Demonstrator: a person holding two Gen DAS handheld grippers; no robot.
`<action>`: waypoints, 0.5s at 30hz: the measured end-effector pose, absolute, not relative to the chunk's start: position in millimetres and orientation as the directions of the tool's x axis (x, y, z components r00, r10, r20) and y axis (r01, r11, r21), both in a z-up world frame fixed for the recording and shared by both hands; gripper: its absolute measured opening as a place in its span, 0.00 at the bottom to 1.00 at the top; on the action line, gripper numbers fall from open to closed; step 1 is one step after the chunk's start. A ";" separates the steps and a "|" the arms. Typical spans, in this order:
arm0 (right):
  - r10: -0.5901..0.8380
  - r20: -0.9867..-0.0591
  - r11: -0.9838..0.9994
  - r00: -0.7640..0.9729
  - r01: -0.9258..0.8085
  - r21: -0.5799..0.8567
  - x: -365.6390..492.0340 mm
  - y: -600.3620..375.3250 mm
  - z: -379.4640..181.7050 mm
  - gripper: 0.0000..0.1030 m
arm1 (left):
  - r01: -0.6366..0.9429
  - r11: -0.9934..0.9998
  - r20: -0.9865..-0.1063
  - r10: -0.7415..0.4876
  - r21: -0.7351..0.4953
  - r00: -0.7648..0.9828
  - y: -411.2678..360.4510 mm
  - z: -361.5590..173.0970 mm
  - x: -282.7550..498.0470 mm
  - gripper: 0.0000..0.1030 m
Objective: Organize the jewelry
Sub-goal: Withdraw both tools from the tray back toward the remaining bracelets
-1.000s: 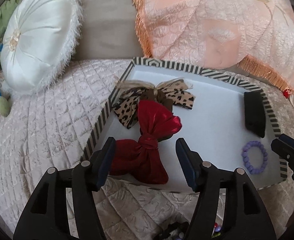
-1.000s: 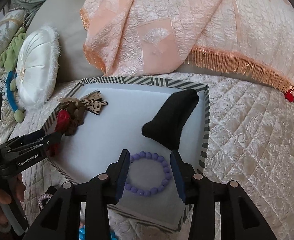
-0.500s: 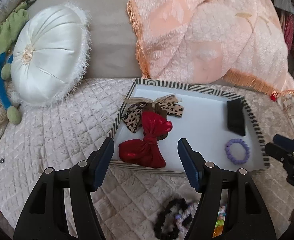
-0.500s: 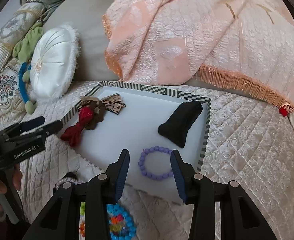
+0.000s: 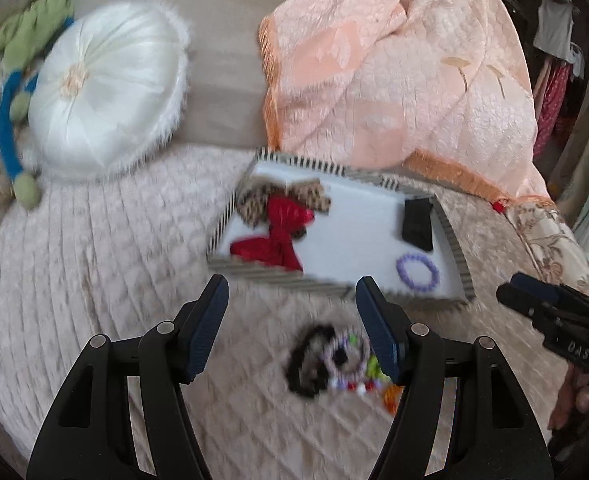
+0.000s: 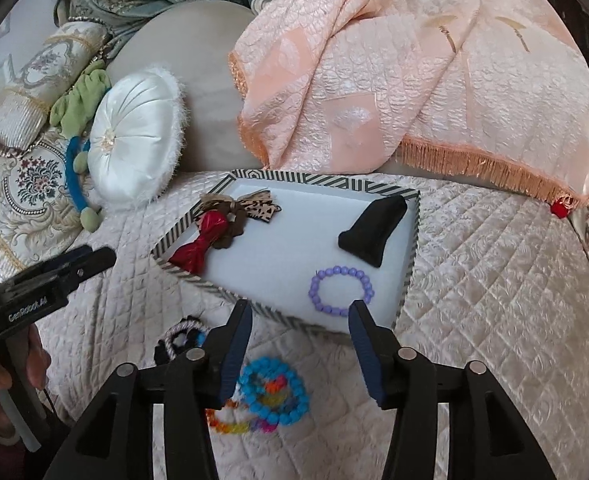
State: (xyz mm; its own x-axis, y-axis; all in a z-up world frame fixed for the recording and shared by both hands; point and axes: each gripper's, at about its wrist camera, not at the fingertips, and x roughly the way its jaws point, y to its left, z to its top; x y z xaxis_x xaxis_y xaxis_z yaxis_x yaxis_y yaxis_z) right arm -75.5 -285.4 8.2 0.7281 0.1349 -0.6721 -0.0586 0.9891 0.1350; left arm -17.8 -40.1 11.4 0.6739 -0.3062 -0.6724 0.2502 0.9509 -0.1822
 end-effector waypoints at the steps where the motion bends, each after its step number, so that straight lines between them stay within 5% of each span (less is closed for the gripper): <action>1: 0.137 -0.672 0.988 0.727 -0.055 0.142 -79.2 -286.9 7.3 0.48 | 0.251 0.948 -0.681 -0.314 -0.194 0.662 -37.0 7.9 -22.6 0.65; 15: 0.188 -0.724 0.974 0.663 -0.035 0.222 -104.6 -288.4 -27.0 0.48 | 0.218 0.918 -0.732 -0.397 -0.332 0.554 -25.3 -19.9 -34.4 0.65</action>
State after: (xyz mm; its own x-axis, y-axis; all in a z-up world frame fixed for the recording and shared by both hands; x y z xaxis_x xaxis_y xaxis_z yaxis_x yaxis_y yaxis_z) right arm -104.6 -288.4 -27.0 0.6631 0.1883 -0.7244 -0.0345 0.9745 0.2217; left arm -34.4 -25.3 -19.9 0.5536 -0.3966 -0.7323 0.2185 0.9177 -0.3318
